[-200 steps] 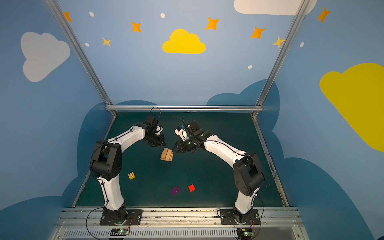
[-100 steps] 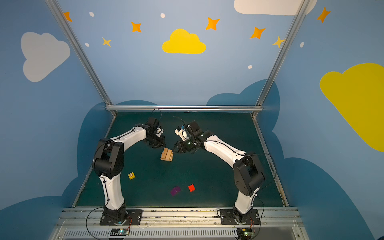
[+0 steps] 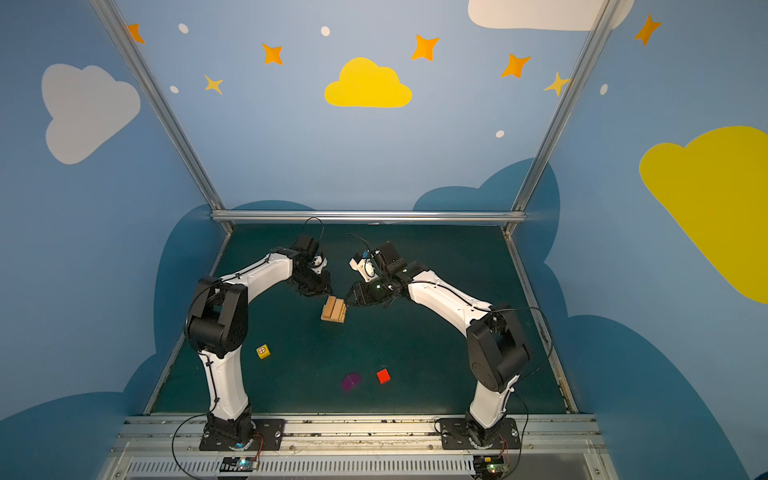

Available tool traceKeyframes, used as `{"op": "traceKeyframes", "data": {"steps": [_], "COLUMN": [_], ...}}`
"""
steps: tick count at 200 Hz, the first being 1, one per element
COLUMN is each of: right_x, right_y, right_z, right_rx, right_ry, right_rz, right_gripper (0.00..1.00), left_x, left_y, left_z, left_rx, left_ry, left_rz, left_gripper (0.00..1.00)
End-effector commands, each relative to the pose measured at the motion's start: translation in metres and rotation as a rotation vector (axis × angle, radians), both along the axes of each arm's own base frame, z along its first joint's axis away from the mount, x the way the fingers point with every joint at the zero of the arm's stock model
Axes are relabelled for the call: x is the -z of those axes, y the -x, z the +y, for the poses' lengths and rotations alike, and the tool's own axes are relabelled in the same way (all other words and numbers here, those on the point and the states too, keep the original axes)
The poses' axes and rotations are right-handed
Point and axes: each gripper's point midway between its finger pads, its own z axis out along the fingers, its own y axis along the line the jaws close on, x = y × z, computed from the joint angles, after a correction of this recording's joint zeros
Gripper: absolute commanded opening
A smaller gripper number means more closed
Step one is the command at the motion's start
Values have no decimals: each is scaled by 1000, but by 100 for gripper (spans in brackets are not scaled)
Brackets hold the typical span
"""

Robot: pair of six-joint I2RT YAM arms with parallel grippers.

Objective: Build the wood block tower

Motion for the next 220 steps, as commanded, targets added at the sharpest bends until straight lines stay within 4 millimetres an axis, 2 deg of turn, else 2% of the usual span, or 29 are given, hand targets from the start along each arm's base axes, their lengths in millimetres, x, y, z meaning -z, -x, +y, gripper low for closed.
{"op": "traceKeyframes", "data": {"steps": [1,220], "right_x": [-6,-6], "right_y": [5,2], "right_z": [-4,-3], "right_rx": [-8,2], "right_ry": [-8,-6], "right_rz": [-11,-14], "right_gripper": [43,43], "left_x": [-5,-14], "left_y": [2,5], "left_z": [-1,-6], "left_rx": [6,15], "left_ry": [3,15], "left_rz": [6,-1], "left_gripper": [24,23]}}
